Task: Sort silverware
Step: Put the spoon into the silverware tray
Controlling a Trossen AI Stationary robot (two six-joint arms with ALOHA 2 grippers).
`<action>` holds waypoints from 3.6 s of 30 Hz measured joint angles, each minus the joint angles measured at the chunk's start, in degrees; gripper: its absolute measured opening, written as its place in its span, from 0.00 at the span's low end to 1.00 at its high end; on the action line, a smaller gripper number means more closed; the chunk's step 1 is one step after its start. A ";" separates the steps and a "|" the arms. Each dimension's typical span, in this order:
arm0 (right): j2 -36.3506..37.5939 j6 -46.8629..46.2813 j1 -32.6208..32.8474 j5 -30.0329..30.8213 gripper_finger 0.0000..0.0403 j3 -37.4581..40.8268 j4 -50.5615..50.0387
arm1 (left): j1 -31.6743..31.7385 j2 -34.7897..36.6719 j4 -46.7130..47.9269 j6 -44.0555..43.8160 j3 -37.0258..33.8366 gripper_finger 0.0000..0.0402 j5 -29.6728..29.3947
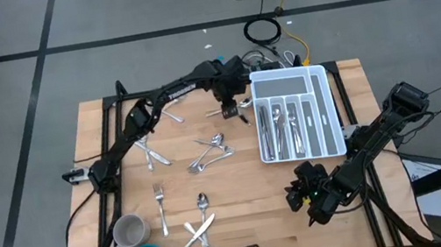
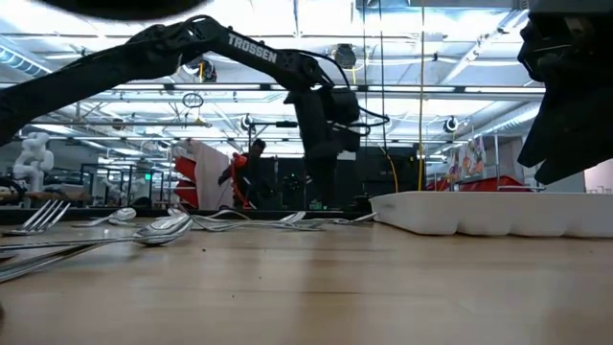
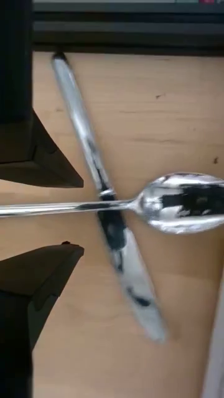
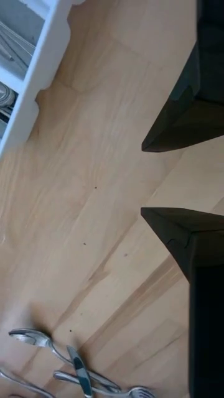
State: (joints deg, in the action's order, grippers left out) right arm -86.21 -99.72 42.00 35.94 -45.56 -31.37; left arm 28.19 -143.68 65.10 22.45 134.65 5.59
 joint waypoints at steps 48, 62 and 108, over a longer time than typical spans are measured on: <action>0.00 3.58 -0.03 0.14 0.36 0.00 -2.93 | -1.93 -4.30 -4.34 0.13 0.28 0.14 -5.27; -0.02 4.42 -1.46 0.28 0.36 0.00 -3.55 | -0.81 -2.38 -13.96 -14.31 0.46 0.01 0.57; -0.02 4.85 -1.40 0.11 0.36 0.02 -5.66 | -3.32 -0.54 -13.48 -65.32 -0.17 0.41 2.49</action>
State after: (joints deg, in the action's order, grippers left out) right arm -86.24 -94.87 40.60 36.05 -45.54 -37.03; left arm 24.86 -144.21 51.62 -42.87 134.48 8.08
